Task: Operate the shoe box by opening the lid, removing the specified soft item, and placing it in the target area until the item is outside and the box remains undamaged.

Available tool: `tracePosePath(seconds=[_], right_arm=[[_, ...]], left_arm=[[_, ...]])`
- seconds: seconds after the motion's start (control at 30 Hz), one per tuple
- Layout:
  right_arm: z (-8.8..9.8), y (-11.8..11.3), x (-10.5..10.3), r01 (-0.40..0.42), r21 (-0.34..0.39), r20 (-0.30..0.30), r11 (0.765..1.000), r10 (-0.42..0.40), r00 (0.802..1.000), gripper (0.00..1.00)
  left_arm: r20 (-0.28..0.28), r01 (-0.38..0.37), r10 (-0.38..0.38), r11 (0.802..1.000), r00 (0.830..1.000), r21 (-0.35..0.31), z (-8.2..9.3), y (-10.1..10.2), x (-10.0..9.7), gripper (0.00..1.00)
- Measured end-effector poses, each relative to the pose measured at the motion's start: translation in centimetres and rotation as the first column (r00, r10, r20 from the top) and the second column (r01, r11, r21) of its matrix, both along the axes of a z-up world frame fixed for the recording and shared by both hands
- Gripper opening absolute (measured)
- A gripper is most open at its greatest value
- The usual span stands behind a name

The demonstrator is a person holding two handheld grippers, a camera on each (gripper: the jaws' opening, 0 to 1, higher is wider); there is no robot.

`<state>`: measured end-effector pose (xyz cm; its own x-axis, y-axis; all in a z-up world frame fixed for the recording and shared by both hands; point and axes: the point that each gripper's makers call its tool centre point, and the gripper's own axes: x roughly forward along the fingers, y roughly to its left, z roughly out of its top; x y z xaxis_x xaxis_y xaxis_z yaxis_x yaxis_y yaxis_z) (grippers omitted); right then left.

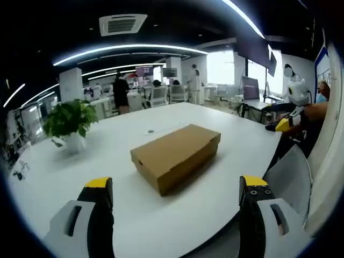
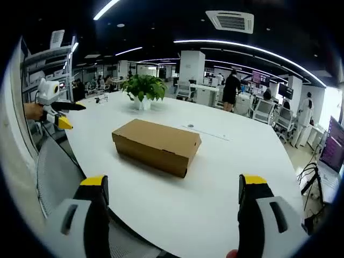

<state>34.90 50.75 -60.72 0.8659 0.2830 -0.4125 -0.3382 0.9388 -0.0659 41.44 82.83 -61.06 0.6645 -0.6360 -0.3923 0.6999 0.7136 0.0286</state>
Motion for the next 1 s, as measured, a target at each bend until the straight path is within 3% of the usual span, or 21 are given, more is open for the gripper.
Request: tracePosePath(seconds=[0.63, 1.0], right_arm=[[0.1, 0.0, -0.3, 0.011, 0.010, 0.000, 1.000, -0.011, 1.000, 0.96], [0.2, -0.1, -0.3, 0.014, 0.010, -0.002, 1.000, -0.014, 1.000, 0.96]], left_arm=[[-0.006, -0.001, 0.001, 1.000, 1.000, -0.006, -0.4, 0.2, -0.2, 1.00], [-0.009, -0.005, 0.005, 1.000, 1.000, -0.009, -1.6, 1.7, 0.5, 1.00]])
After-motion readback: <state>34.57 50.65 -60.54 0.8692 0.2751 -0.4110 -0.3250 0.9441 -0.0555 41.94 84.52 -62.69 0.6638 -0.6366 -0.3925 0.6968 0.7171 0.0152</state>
